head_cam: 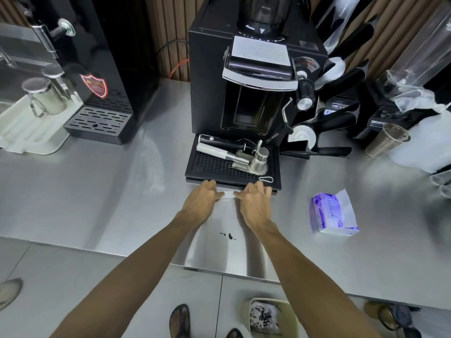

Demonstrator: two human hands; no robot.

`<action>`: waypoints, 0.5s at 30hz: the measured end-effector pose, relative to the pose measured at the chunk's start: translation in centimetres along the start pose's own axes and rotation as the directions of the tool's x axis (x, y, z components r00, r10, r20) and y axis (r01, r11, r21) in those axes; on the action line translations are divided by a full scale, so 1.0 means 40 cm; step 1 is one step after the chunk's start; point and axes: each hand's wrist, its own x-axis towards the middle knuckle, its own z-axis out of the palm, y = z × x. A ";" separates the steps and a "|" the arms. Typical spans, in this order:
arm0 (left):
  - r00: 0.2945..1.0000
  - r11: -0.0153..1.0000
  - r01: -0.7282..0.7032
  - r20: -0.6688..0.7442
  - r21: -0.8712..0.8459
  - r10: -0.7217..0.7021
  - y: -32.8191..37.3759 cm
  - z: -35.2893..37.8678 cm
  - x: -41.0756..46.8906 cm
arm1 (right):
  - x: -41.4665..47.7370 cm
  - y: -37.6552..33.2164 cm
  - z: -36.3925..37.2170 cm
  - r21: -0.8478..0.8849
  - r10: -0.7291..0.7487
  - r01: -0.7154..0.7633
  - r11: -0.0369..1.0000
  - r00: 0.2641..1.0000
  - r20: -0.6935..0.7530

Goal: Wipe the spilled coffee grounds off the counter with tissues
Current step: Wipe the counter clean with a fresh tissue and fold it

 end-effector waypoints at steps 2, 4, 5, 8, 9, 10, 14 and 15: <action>1.000 0.998 -0.011 0.021 0.056 0.010 -0.004 0.011 -0.001 | -0.007 -0.007 0.007 -0.042 -0.017 0.018 0.999 0.999 0.032; 1.000 0.996 -0.029 0.013 0.081 0.028 -0.010 0.024 -0.013 | -0.022 -0.005 0.012 -0.050 -0.025 0.027 0.998 0.999 0.032; 0.999 0.996 -0.044 0.007 0.072 0.044 -0.012 0.032 -0.026 | -0.034 -0.001 0.016 -0.057 -0.046 0.047 0.997 0.999 0.029; 0.993 0.992 -0.116 -0.001 0.043 0.116 -0.004 0.038 -0.071 | -0.079 0.012 0.017 -0.051 -0.093 0.094 0.994 0.996 0.016; 0.991 0.991 -0.133 -0.003 0.029 0.133 0.002 0.035 -0.085 | -0.090 0.016 0.018 -0.039 -0.097 0.098 0.994 0.995 0.016; 0.990 0.990 -0.141 -0.003 0.019 0.141 0.007 0.031 -0.098 | -0.100 0.017 0.018 -0.024 -0.100 0.100 0.995 0.995 0.016; 0.991 0.991 -0.136 0.001 0.004 0.136 0.022 0.018 -0.130 | -0.129 0.012 0.004 0.072 -0.076 0.078 0.994 0.997 -0.029; 0.992 0.992 -0.125 0.001 -0.009 0.125 0.021 0.017 -0.134 | -0.129 0.011 0.001 0.103 -0.058 0.063 0.993 0.997 -0.050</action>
